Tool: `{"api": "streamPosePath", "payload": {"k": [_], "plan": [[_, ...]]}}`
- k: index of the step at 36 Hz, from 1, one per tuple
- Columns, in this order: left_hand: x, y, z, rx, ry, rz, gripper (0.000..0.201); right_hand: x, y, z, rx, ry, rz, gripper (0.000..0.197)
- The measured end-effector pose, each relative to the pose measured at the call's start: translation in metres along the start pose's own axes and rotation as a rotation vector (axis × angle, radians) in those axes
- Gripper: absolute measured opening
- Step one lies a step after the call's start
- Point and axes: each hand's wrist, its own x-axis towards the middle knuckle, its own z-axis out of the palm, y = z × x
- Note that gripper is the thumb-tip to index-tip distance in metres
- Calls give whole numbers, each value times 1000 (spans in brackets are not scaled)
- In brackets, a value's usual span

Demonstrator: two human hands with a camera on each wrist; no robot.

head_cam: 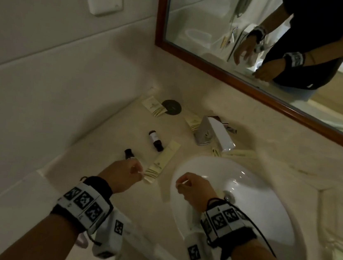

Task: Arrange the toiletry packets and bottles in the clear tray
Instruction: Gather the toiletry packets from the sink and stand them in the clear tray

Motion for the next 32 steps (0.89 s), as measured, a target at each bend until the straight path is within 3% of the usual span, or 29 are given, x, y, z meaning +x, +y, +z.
{"api": "streamPosePath", "payload": {"k": [13, 18, 27, 32], "plan": [[50, 25, -66, 101, 102, 18, 24, 65, -41, -18, -168, 62, -18, 19], [91, 32, -83, 129, 84, -9, 21, 99, -55, -21, -233, 86, 8, 35], [183, 39, -109, 232, 37, -28, 51, 172, -82, -38, -223, 137, 136, 59], [225, 40, -110, 399, 39, -20, 52, 203, -85, -44, -197, 173, 166, 69]]}}
